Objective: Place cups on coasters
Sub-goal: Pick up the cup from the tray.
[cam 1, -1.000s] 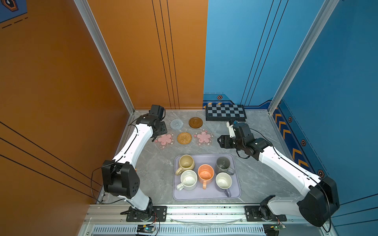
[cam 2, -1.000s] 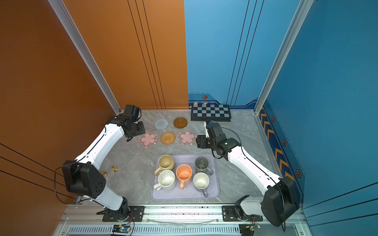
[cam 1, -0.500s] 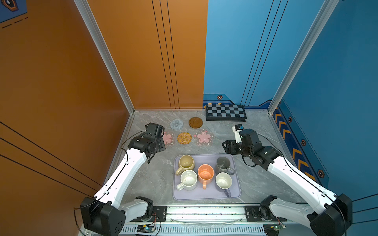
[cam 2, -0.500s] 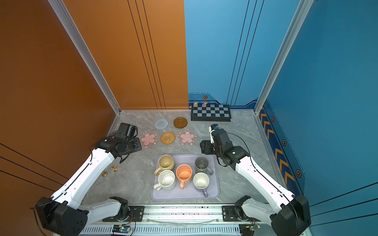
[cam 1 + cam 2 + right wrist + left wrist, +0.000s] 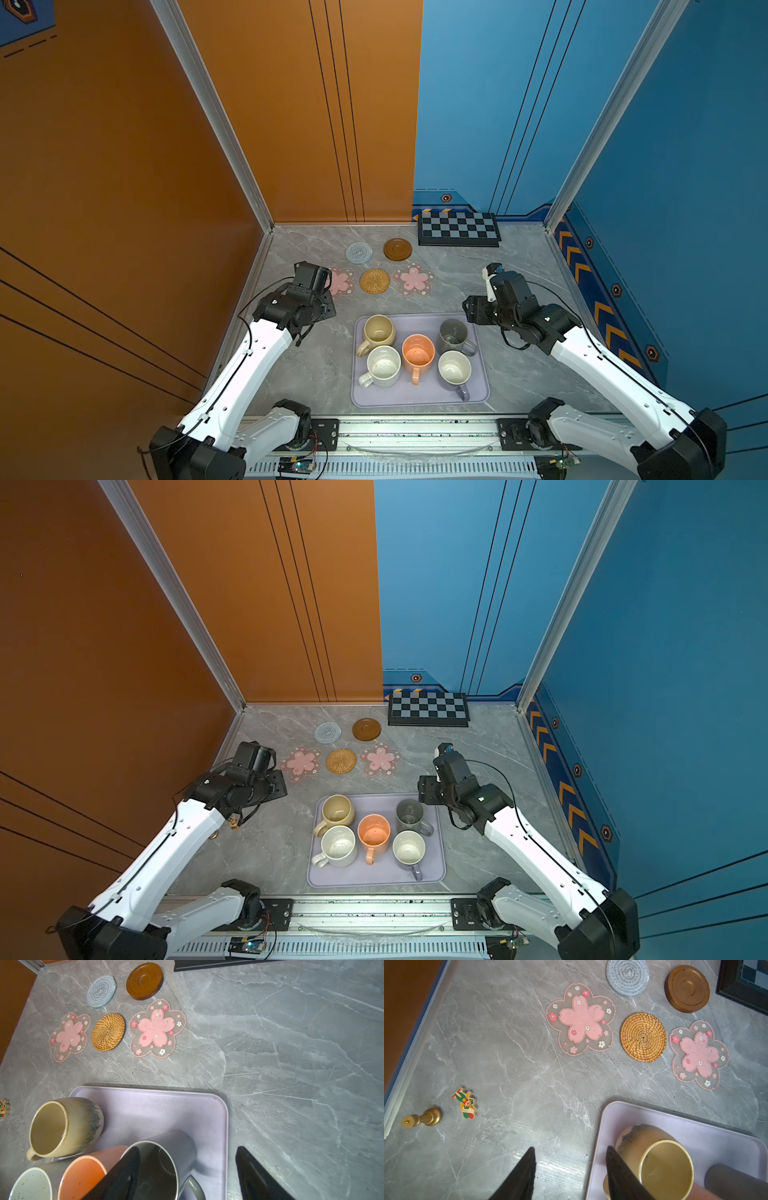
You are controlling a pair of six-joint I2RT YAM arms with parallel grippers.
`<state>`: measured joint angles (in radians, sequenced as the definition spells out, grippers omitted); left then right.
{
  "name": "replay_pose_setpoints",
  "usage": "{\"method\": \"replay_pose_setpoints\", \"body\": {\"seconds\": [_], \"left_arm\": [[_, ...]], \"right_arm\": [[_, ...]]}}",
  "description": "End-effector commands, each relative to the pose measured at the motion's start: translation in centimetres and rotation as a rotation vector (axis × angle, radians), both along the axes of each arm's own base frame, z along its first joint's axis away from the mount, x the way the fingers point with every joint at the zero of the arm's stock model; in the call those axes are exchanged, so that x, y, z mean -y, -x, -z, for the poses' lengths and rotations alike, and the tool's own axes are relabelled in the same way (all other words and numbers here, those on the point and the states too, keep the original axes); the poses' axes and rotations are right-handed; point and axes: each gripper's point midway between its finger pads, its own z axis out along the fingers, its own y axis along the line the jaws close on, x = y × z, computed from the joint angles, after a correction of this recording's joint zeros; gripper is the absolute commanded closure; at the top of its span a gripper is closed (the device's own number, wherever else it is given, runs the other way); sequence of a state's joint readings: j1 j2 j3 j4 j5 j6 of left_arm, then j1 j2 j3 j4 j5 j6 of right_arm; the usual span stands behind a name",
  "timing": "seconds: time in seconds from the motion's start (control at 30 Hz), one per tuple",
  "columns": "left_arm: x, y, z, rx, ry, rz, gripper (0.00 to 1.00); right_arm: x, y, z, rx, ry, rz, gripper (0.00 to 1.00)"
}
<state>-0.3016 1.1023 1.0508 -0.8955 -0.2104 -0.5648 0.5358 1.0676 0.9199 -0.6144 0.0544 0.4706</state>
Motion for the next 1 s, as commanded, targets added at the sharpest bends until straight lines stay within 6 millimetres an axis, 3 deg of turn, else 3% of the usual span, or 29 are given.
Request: {"method": "replay_pose_setpoints", "body": {"seconds": [0.0, 0.3, 0.33, 0.37, 0.63, 0.83, 0.97], "left_arm": [[1.5, 0.2, 1.3, -0.080, 0.025, 0.081, 0.44], [3.3, -0.3, 1.8, -0.131, 0.082, 0.146, 0.40], [3.4, -0.3, 1.8, -0.132, 0.089, 0.140, 0.34], [3.3, -0.3, 1.9, -0.132, 0.097, 0.123, 0.00], [2.0, -0.1, 2.9, -0.161, 0.137, 0.048, 0.02], [0.3, -0.1, 3.8, -0.187, 0.199, -0.048, 0.02], [0.1, -0.6, 3.1, -0.147, 0.240, -0.061, 0.02]], "right_arm": [[1.2, 1.1, -0.4, -0.035, 0.033, 0.032, 0.25], [2.4, 3.8, -0.2, -0.109, 0.048, 0.018, 0.22], [2.1, 4.0, -0.2, -0.118, 0.037, 0.004, 0.22], [1.9, 4.1, -0.1, -0.127, 0.032, -0.007, 0.22], [1.4, 4.9, 1.0, -0.186, 0.044, -0.071, 0.22], [2.0, 4.6, 0.2, -0.148, 0.061, -0.056, 0.22], [2.2, 4.5, -0.2, -0.130, 0.059, -0.050, 0.22]]}}
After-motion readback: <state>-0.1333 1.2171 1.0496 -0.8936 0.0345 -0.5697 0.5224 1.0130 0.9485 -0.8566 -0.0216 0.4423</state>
